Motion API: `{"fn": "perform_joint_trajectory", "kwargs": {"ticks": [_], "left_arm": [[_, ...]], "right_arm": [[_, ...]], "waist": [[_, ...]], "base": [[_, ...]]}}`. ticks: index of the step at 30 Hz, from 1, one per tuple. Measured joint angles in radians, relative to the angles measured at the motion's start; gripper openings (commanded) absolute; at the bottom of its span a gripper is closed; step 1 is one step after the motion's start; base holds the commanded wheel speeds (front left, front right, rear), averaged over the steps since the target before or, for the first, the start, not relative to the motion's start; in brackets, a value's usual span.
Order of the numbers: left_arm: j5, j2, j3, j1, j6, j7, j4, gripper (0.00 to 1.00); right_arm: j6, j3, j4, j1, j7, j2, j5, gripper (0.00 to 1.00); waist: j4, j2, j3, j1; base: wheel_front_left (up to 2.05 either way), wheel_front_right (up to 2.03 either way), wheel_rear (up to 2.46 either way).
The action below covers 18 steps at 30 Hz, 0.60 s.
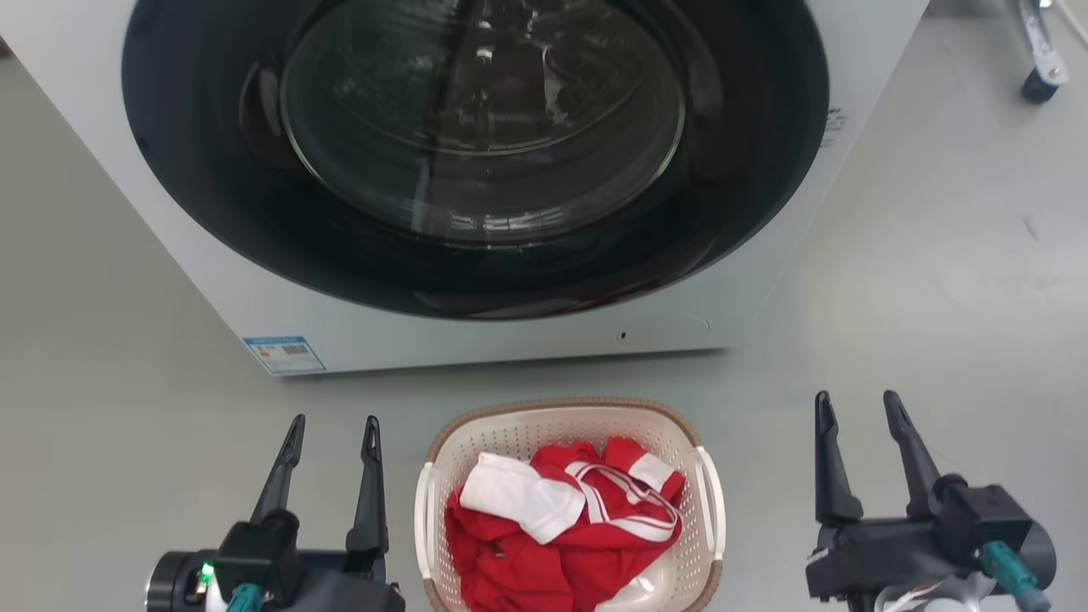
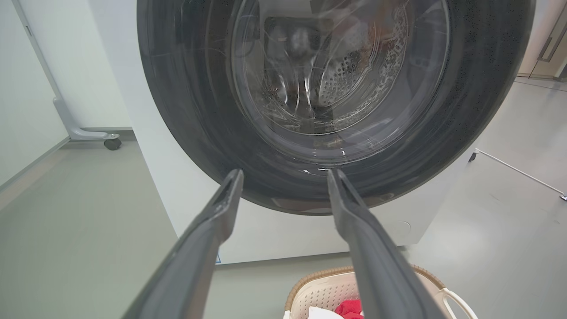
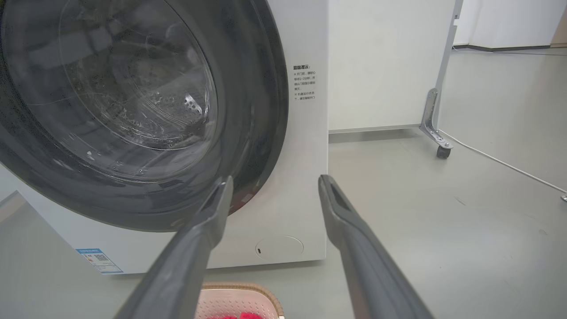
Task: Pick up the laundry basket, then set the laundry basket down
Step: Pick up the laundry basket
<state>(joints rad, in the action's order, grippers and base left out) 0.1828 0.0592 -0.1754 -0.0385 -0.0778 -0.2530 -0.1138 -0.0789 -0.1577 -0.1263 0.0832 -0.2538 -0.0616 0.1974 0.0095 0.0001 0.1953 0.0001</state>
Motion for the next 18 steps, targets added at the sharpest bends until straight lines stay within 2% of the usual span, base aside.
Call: {"fn": "perform_joint_trajectory", "kwargs": {"ticks": [18], "left_arm": [[0.051, -0.013, -0.018, -0.261, 0.035, 0.032, -0.316, 1.0]], "right_arm": [[0.032, 0.014, -0.26, 0.25, 0.007, -0.019, 0.015, 1.0]], "waist": [[0.032, 0.0, 0.245, 0.0001]], "base": [[0.0, 0.0, 0.0]]}}
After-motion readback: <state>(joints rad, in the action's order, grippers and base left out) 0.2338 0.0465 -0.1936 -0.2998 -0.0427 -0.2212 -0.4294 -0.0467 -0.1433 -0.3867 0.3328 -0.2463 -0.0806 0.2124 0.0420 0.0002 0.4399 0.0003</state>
